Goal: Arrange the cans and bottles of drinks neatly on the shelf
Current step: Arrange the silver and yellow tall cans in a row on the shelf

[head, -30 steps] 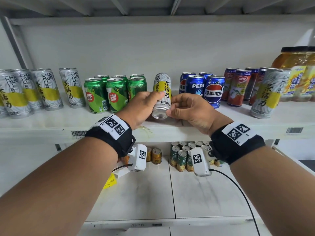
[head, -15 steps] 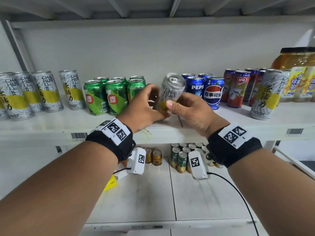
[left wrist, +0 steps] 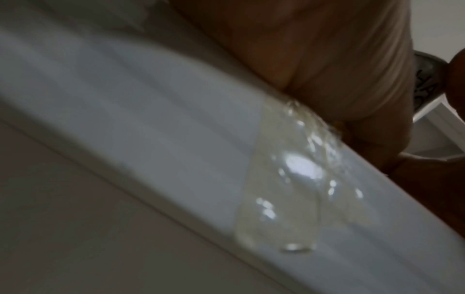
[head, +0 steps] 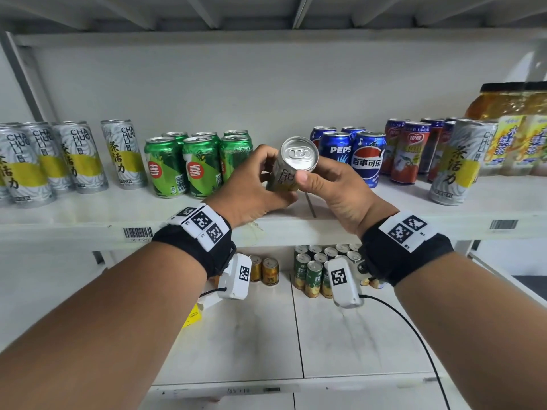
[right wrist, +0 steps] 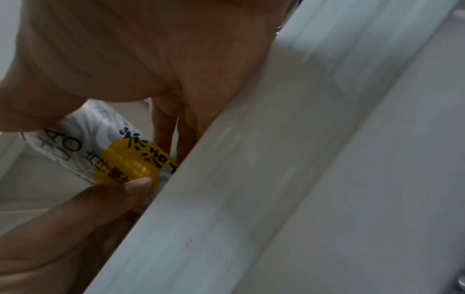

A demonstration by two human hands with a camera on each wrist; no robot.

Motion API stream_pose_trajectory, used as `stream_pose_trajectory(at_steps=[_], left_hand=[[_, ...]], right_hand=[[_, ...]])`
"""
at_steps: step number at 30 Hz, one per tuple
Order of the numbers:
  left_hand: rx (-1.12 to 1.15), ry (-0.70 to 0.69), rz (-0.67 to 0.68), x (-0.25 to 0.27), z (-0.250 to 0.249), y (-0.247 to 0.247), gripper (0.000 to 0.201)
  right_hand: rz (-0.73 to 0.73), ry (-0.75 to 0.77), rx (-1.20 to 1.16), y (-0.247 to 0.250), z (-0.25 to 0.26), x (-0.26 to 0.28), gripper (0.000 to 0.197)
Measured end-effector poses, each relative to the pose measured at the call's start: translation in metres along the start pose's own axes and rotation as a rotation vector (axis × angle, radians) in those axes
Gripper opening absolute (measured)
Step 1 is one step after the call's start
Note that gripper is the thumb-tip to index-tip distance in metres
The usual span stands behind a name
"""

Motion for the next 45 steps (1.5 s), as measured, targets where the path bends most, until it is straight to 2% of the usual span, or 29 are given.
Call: stream_pose_trajectory(at_steps=[3,6,11,14,16,19,24,26,29,33,35,38,42,45], left_hand=[[0.015,-0.010,-0.006,0.001,-0.003,0.000,0.060],[0.043,-0.024,-0.048,0.000,-0.003,0.001,0.058],[0.101,-0.001,-0.016,-0.002,-0.003,0.000,0.058],[0.192,0.047,0.026,-0.005,-0.003,0.000,0.058],[0.130,0.048,0.037,-0.009,-0.005,0.003,0.058],[0.085,0.055,0.093,-0.020,-0.015,0.011,0.060],[0.075,-0.033,0.145,-0.042,-0.044,0.027,0.041],[-0.003,-0.059,0.188,-0.049,-0.053,0.028,0.042],[-0.052,-0.080,0.247,-0.055,-0.069,0.023,0.055],[-0.137,-0.124,0.271,-0.064,-0.093,0.004,0.061],[-0.175,-0.130,0.283,-0.071,-0.106,-0.011,0.059],[-0.211,-0.144,0.268,-0.082,-0.124,-0.036,0.045],[-0.259,-0.167,0.236,-0.096,-0.148,-0.074,0.032],[-0.293,-0.155,0.241,-0.104,-0.166,-0.106,0.037]], right_hand=[[-0.086,0.000,-0.002,-0.003,0.001,-0.002,0.043],[-0.224,0.045,0.051,-0.010,0.004,-0.004,0.043],[-0.293,0.085,0.251,-0.026,0.018,-0.009,0.048],[-0.346,0.064,0.292,-0.034,0.024,-0.016,0.036],[-0.386,0.062,0.334,-0.037,0.029,-0.022,0.029],[-0.447,0.015,0.425,-0.037,0.038,-0.031,0.038],[-0.488,-0.004,0.580,-0.029,0.052,-0.038,0.036],[-0.493,-0.015,0.629,-0.023,0.058,-0.038,0.036],[-0.474,-0.026,0.677,-0.010,0.068,-0.033,0.038],[-0.429,0.013,0.849,0.018,0.095,-0.025,0.038],[-0.482,0.040,0.933,0.042,0.112,-0.020,0.031],[-0.504,0.019,1.109,0.084,0.131,-0.011,0.021],[-0.412,-0.031,1.362,0.137,0.137,-0.001,0.027],[-0.360,-0.071,1.445,0.174,0.136,0.005,0.028]])
Point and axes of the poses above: each hand's wrist, its own x-axis away from the middle knuckle, its own y-axis out of the back of the hand, z = x × y, the point moved 1 cm from there along -x, towards the middle knuckle, and after that the axes turned 6 degrees about y, right-handed, at the moved point
